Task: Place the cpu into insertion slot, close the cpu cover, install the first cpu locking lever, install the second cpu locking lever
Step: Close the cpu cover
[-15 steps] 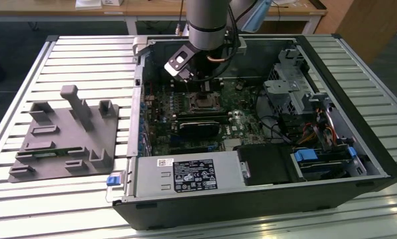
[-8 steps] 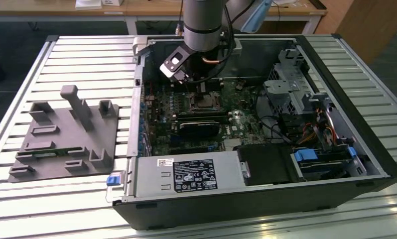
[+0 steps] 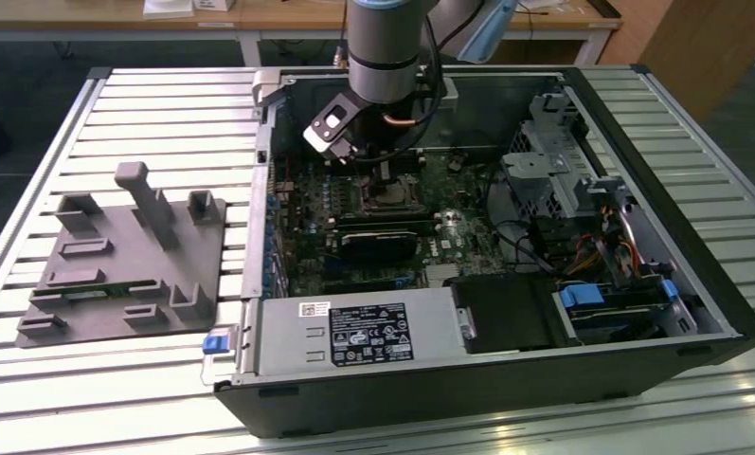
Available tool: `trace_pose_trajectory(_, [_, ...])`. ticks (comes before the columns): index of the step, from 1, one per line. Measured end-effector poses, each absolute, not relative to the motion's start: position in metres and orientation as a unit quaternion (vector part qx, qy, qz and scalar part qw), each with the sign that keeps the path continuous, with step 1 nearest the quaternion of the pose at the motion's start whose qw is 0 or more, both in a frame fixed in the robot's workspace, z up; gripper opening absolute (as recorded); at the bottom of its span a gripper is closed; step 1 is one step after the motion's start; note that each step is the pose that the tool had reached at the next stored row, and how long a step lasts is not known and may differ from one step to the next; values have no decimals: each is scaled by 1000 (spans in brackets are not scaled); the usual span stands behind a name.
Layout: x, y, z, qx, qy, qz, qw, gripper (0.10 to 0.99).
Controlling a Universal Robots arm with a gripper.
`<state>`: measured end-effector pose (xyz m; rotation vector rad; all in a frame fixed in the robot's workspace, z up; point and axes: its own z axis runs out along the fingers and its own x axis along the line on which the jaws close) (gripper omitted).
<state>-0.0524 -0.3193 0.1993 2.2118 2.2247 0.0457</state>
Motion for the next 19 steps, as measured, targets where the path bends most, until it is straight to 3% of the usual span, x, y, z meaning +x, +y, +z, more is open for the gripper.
trace_pose_trajectory(19, [-42,-319,212,705,709,15,2,106])
